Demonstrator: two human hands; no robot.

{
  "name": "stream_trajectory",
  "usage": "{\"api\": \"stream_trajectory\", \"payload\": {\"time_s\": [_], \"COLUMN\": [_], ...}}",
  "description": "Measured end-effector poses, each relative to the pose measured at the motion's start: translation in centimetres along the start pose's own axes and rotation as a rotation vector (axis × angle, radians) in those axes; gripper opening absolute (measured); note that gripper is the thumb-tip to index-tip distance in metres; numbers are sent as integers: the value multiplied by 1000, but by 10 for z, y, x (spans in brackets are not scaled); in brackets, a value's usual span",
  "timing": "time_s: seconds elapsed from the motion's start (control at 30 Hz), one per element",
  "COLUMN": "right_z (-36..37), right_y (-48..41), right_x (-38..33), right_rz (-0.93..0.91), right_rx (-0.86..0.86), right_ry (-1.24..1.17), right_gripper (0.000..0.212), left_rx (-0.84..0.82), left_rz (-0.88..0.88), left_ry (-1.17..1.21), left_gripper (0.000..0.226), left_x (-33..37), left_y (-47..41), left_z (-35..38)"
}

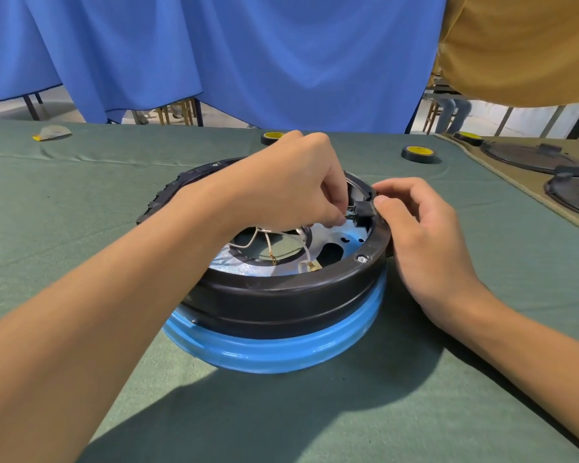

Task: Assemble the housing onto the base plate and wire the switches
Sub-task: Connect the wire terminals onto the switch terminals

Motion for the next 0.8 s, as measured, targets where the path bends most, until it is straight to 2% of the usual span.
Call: {"api": "stream_trajectory", "payload": {"time_s": [0.37,0.6,0.73,0.8], "right_z": [4,4,4,4], "right_y": [0,0,0,0], "right_x": [6,7,7,7], "right_rz": [88,99,100,98], "right_rx": [-6,-14,-12,-15], "right_ry": [-187,-181,-176,-172], "right_gripper": [12,12,12,12], "left_rx": [35,-21,0,-2], "left_rz": [8,-103,-130,-132], "left_ry": [-29,91,59,29], "left_gripper": [5,11,3,9], "left_x": [4,-14,-15,-15], "left_y": [-1,0,-1,-1], "left_z": [2,2,2,3]}}
Point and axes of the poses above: each hand's wrist, its own y-axis away from the middle knuckle, its own z-axis out of the palm, x = y × z, the point moved 8 cm from there along -y, towards the middle knuckle, and after that the axes turned 8 degrees about y, right-handed, at the moved point
